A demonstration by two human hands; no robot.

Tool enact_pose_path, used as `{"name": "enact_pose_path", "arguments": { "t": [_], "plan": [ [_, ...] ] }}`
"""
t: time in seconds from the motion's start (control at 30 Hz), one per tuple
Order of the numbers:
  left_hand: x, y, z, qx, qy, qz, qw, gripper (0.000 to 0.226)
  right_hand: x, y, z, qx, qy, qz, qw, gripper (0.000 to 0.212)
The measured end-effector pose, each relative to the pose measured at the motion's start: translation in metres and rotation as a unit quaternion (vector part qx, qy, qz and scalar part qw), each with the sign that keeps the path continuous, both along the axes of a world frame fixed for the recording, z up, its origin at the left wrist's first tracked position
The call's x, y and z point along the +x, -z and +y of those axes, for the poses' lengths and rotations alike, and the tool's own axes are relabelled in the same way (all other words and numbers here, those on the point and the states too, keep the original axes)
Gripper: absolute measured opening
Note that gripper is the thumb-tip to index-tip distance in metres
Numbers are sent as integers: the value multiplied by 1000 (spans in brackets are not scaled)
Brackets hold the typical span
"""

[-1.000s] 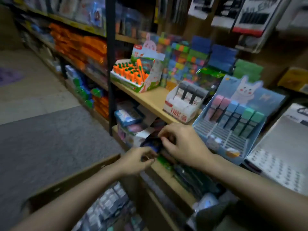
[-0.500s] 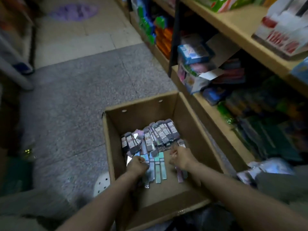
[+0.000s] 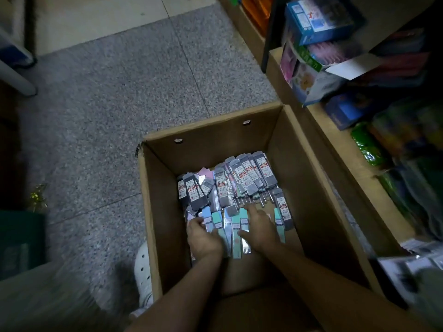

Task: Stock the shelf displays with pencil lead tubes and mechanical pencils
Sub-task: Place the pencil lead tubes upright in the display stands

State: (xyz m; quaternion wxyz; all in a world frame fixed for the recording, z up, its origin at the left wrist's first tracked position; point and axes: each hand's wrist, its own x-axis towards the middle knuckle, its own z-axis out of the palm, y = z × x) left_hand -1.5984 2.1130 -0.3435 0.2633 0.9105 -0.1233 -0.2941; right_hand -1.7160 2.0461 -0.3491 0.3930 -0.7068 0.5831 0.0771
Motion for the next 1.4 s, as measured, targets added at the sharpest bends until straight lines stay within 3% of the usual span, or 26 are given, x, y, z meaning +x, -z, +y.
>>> {"name": "enact_pose_path", "arguments": {
  "t": [0.2,0.37,0.47,0.7,0.9,1.07,1.27,1.4],
  "plan": [
    [-7,3,0,18,2,33,999,30,-9,1,0,-2,-27,41,999,74],
    [-11,3,-2,39,41,23,998,22,-12,-19,-19,-81,36,-28,996,39],
    [-11,-4,-8,-10,9,24,1000,13,-10,-37,-39,-158,99,-72,980,29],
    [-3,-19,-44,-213,-5,144,966,21,13,-53,-83,-167,23,-50,985,47],
    [10,-23,-56,-249,44,199,947,45,40,-40,-95,-153,-71,47,984,65],
    [13,-27,-59,-254,65,218,940,70,47,-38,-104,-128,-74,83,986,67],
    [15,-40,-61,-245,124,197,941,64,39,-53,-95,-84,-64,15,994,79],
    [32,-74,-75,-228,223,136,938,58,15,-101,-93,-74,-33,-108,991,86]
  ]
}}
